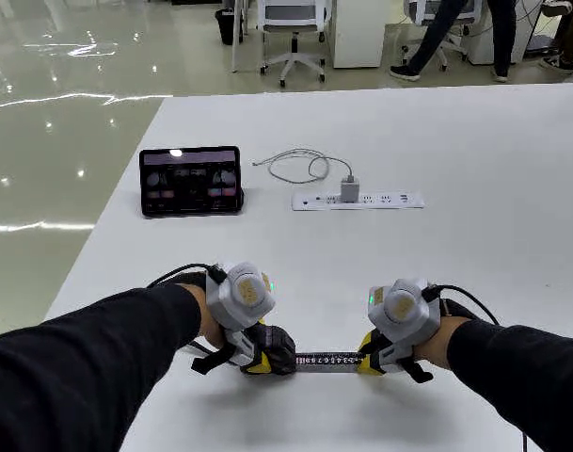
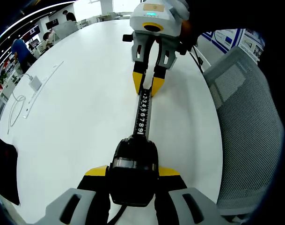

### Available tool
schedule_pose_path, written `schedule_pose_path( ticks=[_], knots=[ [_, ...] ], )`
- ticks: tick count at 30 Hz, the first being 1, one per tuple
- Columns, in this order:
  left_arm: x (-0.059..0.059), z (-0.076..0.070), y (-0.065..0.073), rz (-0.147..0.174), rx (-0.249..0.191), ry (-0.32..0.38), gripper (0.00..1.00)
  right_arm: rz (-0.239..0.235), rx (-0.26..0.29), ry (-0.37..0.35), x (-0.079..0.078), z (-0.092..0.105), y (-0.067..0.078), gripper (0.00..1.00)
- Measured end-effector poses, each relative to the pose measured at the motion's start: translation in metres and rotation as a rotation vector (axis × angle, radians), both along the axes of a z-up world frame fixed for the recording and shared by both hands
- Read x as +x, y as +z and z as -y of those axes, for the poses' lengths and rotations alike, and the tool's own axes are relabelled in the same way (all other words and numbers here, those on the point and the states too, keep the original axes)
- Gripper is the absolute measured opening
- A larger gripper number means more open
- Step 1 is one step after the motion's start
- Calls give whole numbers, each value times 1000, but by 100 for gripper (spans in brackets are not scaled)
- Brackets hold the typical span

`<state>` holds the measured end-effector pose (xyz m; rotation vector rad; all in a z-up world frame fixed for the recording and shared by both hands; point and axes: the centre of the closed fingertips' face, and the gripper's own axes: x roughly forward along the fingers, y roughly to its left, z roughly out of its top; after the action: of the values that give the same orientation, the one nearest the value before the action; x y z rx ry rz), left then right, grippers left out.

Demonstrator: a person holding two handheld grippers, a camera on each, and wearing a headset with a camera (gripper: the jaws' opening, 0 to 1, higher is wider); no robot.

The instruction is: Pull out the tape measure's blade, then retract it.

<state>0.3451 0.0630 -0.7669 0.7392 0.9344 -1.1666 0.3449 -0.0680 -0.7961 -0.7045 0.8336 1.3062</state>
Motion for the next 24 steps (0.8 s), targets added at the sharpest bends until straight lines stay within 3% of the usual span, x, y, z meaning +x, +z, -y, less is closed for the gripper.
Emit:
schedule_pose_path(
  ticks=[20,24],
  knots=[
    [0,1,1,4,-5,6,32,6,-15,-6,-1,24,2,8],
    [0,1,0,6,-7,4,32,-13,-10,-8,-1,30,2,8]
  ],
)
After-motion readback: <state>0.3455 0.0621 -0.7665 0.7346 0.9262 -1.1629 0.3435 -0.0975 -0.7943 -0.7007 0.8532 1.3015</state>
